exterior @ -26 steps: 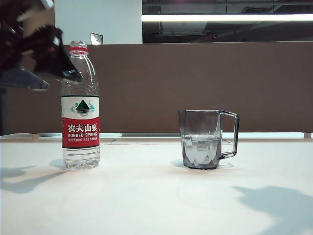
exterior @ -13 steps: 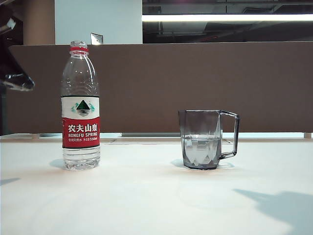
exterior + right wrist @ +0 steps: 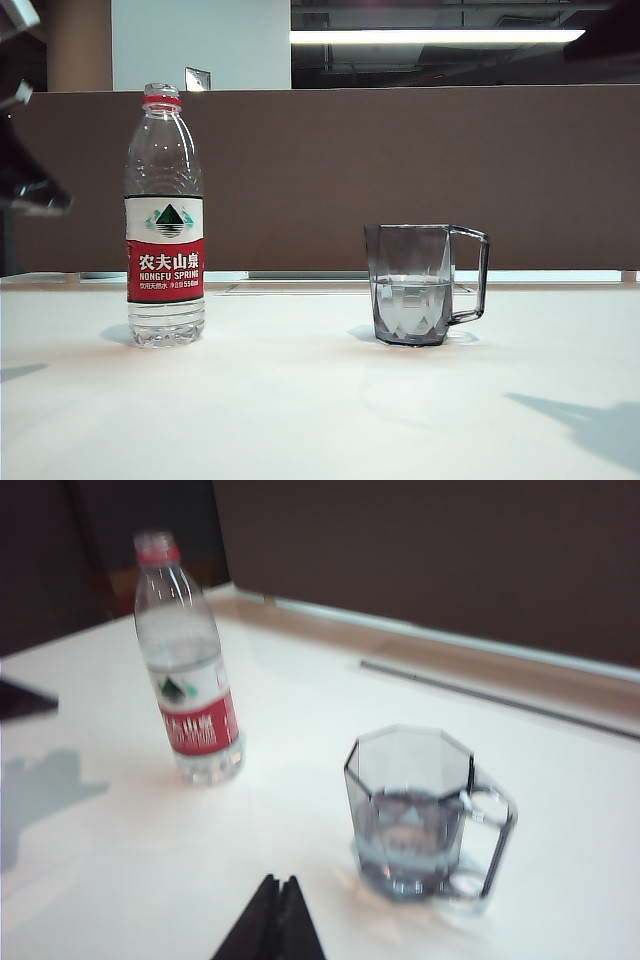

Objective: Pick up the mineral water bottle with the left hand on the table and pour water into the mug until it's half full.

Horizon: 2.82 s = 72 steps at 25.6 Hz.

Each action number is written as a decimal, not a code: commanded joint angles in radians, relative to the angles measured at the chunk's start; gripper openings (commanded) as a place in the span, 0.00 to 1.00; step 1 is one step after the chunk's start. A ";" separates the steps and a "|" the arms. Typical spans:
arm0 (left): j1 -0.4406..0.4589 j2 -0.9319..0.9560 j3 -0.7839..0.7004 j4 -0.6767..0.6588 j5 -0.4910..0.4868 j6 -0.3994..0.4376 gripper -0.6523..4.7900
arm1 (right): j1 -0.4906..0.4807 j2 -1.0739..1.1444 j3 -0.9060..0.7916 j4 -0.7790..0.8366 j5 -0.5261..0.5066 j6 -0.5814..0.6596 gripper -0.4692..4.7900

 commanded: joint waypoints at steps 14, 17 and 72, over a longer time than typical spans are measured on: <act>0.000 -0.080 0.004 0.531 0.003 0.005 0.11 | 0.000 0.000 0.005 -0.023 0.001 0.005 0.09; 0.026 -0.216 0.004 0.426 0.003 0.005 0.11 | 0.000 -0.001 0.005 -0.023 0.000 0.005 0.09; 0.300 -0.691 -0.267 -0.021 0.003 0.034 0.11 | 0.000 -0.001 0.005 -0.023 0.000 0.005 0.09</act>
